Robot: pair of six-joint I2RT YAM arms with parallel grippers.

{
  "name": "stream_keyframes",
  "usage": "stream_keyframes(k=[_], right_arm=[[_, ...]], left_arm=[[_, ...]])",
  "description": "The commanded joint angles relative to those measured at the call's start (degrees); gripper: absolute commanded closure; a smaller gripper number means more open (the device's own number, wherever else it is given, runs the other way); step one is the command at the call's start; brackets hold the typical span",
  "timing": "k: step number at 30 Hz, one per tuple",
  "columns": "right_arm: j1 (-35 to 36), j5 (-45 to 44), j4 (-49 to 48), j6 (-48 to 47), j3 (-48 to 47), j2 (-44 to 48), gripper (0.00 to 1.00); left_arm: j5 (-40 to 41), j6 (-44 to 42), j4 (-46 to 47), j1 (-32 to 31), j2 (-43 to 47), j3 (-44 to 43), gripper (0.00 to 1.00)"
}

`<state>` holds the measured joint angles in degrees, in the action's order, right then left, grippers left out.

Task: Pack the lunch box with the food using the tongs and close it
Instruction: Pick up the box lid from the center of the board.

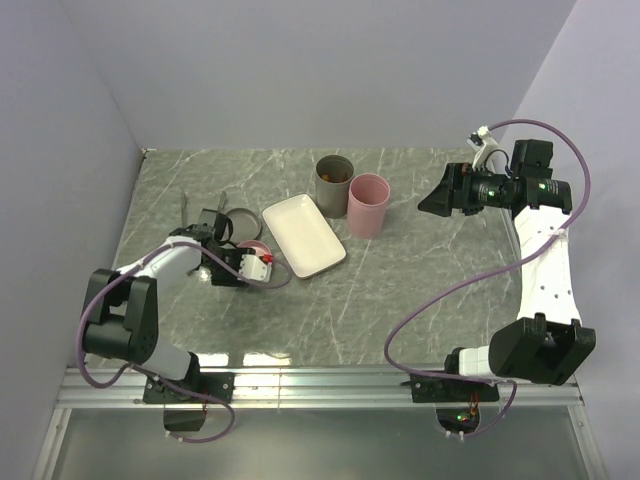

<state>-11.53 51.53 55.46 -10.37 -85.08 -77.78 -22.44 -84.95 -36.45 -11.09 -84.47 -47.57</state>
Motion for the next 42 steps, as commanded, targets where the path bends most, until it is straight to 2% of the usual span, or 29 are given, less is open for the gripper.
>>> stream_keyframes(k=[1, 4, 9, 12, 16, 18, 22, 25, 28, 29, 32, 34, 35, 36, 39, 40, 42], right_arm=[[-0.4, 0.0, -0.1, -0.9, -0.2, 0.1, 0.00], [-0.4, -0.5, -0.7, -0.6, -0.2, 0.5, 0.00], [-0.4, 0.2, -0.6, -0.7, 0.0, 0.2, 0.00], [-0.4, 0.2, -0.7, -0.8, -0.1, 0.2, 0.00], [-0.4, 0.4, -0.4, -1.0, -0.5, -0.2, 0.00], [-0.4, 0.8, -0.5, -0.8, -0.7, -0.2, 0.00], [-0.4, 2.9, -0.9, -0.1, -1.6, -0.2, 0.00], [-0.4, 4.0, -2.3, 1.1, -2.1, 0.8, 0.00], [-0.4, 6.9, -4.4, 2.5, -2.4, 1.9, 0.00], [-0.4, 7.4, -5.5, 3.5, -1.9, 2.2, 0.00], [-0.4, 11.6, -12.1, 10.2, -0.2, 3.3, 0.00], [-0.2, 16.1, -19.7, 19.2, 1.7, 3.6, 0.00], [-0.2, 17.7, -23.0, 22.7, 2.6, 3.6, 0.00], [0.2, 19.7, -31.6, 31.6, 3.8, 3.8, 0.00], [1.9, 19.9, -44.9, 47.6, 9.0, 5.0, 0.00], [3.9, 18.6, -51.4, 50.3, 10.6, 5.6, 0.00], [6.5, 16.8, -58.2, 56.1, 11.8, 6.1, 0.00]], left_arm=[[0.8, -2.5, 0.2, -0.9, -1.7, -2.3, 0.48], [2.2, -2.5, -0.4, -2.0, -2.7, -1.7, 0.57], [2.9, -0.2, -0.6, -2.6, -4.7, -2.4, 0.62], [3.1, 1.1, 0.0, -3.0, -6.1, -3.1, 0.73], [2.5, 3.1, 0.0, -3.9, -6.4, -3.8, 0.94], [1.4, 4.8, -0.3, -5.4, -5.6, -4.1, 1.00], [-2.2, 9.1, 2.7, -8.1, 0.6, -3.5, 1.00], [-8.1, 15.4, 4.5, -8.3, 8.9, -4.4, 1.00], [-15.4, 26.0, 3.1, -8.2, 14.4, -9.9, 1.00], [-17.0, 32.6, 3.5, -8.2, 16.7, -11.4, 1.00], [-21.4, 45.0, 10.6, -8.4, 24.0, -12.9, 1.00], [-19.2, 50.0, 24.5, -9.4, 31.3, -7.8, 1.00], [-17.0, 55.6, 30.1, -9.8, 33.6, -5.5, 1.00], [-14.7, 57.8, 40.6, -10.4, 35.5, -1.2, 1.00], [-9.2, 58.3, 47.2, -12.7, 39.3, 2.4, 1.00], [-8.6, 58.2, 48.3, -13.2, 40.2, 2.8, 1.00], [-9.0, 57.9, 50.3, -13.4, 40.8, 3.7, 1.00]])
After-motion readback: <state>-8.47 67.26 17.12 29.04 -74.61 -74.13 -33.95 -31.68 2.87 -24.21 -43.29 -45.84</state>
